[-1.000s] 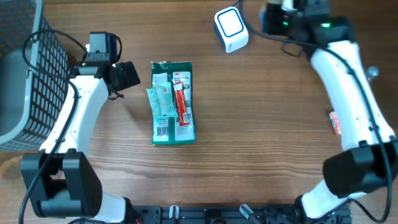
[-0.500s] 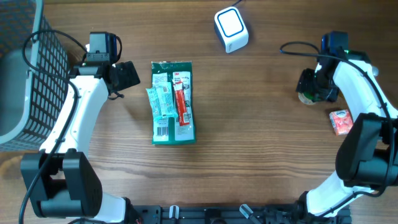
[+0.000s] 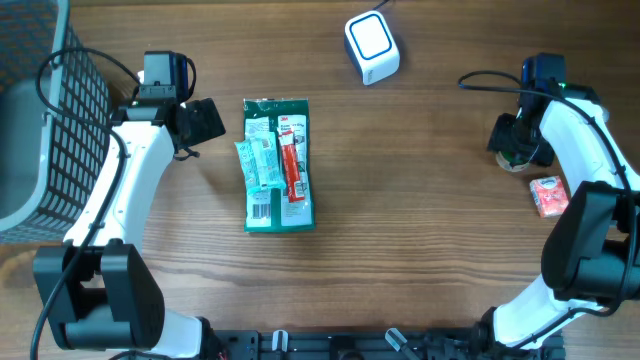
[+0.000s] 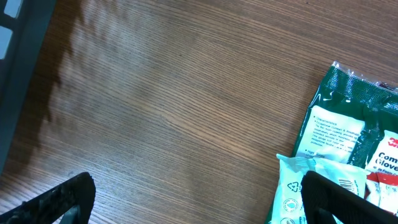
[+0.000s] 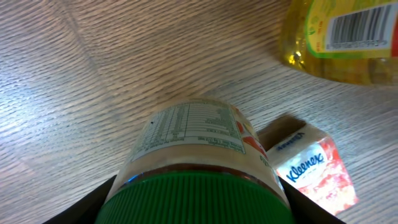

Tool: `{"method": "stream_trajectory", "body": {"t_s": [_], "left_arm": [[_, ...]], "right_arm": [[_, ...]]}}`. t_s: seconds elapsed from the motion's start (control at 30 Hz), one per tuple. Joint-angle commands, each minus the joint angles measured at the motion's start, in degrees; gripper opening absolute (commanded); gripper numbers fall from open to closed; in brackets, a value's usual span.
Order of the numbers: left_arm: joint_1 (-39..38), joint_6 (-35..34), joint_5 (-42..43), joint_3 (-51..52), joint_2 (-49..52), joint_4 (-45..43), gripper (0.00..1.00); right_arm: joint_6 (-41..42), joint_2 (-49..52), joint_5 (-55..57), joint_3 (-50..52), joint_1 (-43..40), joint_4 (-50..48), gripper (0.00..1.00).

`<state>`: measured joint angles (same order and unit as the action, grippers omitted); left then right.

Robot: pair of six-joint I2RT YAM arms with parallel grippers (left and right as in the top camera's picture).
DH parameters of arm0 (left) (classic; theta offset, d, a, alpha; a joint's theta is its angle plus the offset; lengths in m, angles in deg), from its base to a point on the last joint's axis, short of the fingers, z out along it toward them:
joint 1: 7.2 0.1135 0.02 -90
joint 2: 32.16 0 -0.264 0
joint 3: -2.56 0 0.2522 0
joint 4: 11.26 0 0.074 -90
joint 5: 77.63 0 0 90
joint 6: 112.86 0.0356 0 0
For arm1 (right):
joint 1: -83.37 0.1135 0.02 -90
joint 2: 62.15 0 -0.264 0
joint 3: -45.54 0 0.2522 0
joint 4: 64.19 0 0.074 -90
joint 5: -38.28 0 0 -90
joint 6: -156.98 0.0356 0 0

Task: Scan the item barcode
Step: 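Carry the jar away from the scanner toward the right side, then lower the jar onto the table at right and open right gripper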

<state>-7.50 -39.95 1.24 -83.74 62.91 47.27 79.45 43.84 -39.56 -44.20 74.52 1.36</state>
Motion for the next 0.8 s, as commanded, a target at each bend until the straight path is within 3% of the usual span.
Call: {"method": "stream_trajectory", "body": {"t_s": [0.0,0.1,0.2,0.37,0.67,0.77], "left_arm": [[0.2,-0.1,-0.5,0.3,0.5,0.0,1.00],[0.2,-0.1,-0.5,0.3,0.5,0.0,1.00],[0.2,-0.1,-0.5,0.3,0.5,0.0,1.00],[0.2,-0.1,-0.5,0.3,0.5,0.0,1.00],[0.2,-0.1,-0.5,0.3,0.5,0.0,1.00],[0.2,-0.1,-0.5,0.3,0.5,0.0,1.00]], "right_arm": [[-0.5,0.6,2.2,0.5,-0.2,0.0,0.53],[-0.4,0.6,2.2,0.7,-0.2,0.1,0.57],[-0.4,0.6,2.2,0.7,-0.2,0.0,0.75],[-0.5,0.6,2.2,0.7,-0.2,0.0,0.93],[-0.4,0.2,1.7,-3.3,-0.1,1.4,0.93],[-3.3,-1.1,-8.2,-11.4,0.2,5.2,0.93]]}}
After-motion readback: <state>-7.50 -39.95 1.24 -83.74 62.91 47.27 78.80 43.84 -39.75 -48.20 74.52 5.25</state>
